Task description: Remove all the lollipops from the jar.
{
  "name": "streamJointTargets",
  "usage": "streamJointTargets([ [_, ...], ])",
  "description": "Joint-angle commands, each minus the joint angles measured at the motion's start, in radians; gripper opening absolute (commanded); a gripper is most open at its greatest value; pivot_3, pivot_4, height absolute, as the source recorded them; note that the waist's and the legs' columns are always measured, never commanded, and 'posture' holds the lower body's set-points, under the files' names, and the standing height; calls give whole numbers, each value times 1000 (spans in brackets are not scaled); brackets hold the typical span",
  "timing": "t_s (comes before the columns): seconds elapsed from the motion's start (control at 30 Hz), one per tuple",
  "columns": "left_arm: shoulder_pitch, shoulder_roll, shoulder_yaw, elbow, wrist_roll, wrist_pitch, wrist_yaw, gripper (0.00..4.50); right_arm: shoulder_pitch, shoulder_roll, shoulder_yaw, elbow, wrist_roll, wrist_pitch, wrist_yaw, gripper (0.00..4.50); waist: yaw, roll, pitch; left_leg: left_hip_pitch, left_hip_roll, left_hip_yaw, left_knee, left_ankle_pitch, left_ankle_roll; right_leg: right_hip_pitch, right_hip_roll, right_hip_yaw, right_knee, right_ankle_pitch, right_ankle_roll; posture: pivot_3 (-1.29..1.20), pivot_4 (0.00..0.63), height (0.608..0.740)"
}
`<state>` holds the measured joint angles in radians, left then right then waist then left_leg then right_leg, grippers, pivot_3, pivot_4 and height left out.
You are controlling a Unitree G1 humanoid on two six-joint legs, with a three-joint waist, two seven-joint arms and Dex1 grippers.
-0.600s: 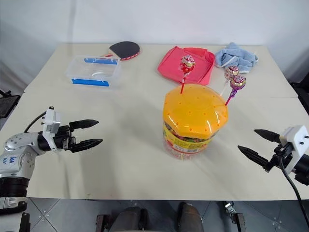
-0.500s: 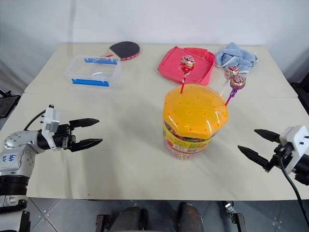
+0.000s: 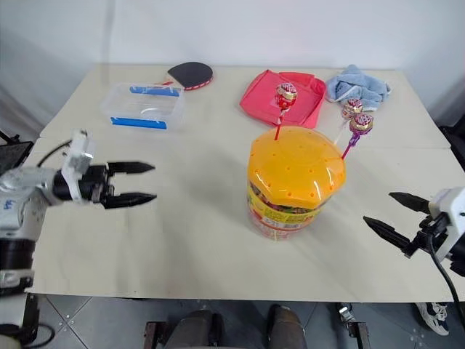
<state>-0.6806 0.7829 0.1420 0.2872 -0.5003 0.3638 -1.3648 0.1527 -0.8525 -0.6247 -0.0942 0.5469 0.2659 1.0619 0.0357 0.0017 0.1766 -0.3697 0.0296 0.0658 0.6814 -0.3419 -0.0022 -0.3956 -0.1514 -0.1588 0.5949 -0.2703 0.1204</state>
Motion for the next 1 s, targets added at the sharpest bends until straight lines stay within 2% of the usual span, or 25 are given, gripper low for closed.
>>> streamJointTargets([
  [0.03,-154,-58,0,70,-21,-77,-41,4500,2,-17,-59,-48,60,19,19,4447,0,0,0,0,0,0,1,0,0,0,0,0,0,0,0,0,150,740],
  [0.17,-327,-157,-32,188,-7,-116,-86,4500,-14,-4,-106,-128,186,102,2,4447,-9,0,0,1,0,1,1,0,0,0,0,1,0,0,0,0,150,740],
  [0.23,-432,-245,-68,258,-13,-133,-153,4500,17,4,-156,-229,246,132,-6,4447,-9,-1,0,1,0,1,1,0,0,0,1,1,0,0,0,0,150,740],
  [0.33,-520,-325,-95,347,-7,-156,-225,4500,59,9,-214,-334,317,177,-28,4447,-5,-3,1,-1,0,1,1,0,0,0,1,0,-1,1,1,0,150,740],
  [0.57,-628,-429,-171,463,4,-177,-250,4500,131,31,-330,-520,481,257,-134,4447,-9,-5,3,0,0,1,1,-1,1,0,1,1,-1,1,1,0,150,740],
  [0.7,-642,-465,-218,437,-31,-159,-250,4500,173,51,-376,-594,532,264,-184,4447,-8,-6,3,0,0,1,1,-1,2,0,1,1,-1,1,1,0,150,740],
  [0.77,-660,-491,-232,446,-4,-154,-247,4500,189,59,-392,-619,552,262,-216,4447,-8,-6,4,0,0,1,1,-1,2,0,1,1,-1,1,1,0,150,740],
  [1.0,-730,-605,-247,537,52,-203,-223,4500,167,89,-355,-648,546,220,-308,4447,9,-8,5,-1,-1,1,2,-2,4,0,1,2,-2,1,2,0,150,740],
])
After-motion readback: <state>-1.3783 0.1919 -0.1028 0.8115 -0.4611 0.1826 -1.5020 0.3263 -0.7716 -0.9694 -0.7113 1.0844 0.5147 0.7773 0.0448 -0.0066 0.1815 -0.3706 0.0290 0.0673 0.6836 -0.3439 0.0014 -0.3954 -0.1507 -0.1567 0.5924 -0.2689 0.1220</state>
